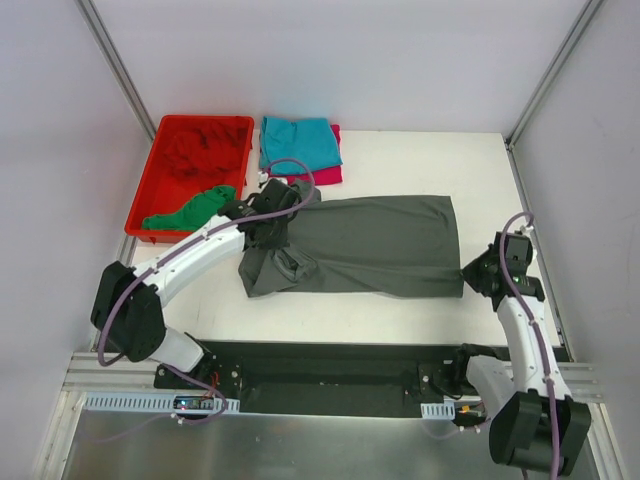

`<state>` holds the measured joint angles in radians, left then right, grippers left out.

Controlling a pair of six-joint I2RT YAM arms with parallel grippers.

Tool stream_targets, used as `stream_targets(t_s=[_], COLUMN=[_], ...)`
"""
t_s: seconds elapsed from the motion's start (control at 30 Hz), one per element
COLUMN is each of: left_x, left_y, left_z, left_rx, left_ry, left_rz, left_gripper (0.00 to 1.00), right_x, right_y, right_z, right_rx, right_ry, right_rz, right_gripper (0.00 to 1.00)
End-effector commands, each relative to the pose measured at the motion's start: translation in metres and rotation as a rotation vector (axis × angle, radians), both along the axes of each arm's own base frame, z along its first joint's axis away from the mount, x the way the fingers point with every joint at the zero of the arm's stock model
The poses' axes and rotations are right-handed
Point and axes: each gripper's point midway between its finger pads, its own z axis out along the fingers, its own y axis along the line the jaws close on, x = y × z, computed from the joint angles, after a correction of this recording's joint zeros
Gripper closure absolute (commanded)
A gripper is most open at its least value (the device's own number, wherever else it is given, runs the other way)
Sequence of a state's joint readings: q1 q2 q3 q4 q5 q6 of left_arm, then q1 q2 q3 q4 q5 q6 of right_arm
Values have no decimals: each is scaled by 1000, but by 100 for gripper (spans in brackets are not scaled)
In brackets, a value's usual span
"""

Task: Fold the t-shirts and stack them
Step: Fold the flattened tshirt in 1/3 of the way

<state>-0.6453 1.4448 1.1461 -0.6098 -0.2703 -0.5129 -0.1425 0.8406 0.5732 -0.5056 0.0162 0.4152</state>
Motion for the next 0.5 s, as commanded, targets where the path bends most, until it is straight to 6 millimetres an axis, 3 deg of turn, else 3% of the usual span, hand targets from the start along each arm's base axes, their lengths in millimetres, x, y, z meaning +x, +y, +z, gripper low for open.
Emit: stream_targets(t_s=[0.0, 0.3, 0.47], left_x=[28, 72, 97], left_y=[-2, -14, -28], left_z=[11, 1, -20], left_rx=[25, 41, 27], left_ry=[-39, -44, -16], left_rz=[-51, -204, -356], left_gripper=[100, 100, 100], right_x=[35, 72, 102], right_y=[-7, 5, 12], right_z=[24, 9, 1], right_rx=[-41, 17, 54], right_ry=[-79, -36, -34], right_rz=[36, 150, 222], right_gripper=[99, 99, 99])
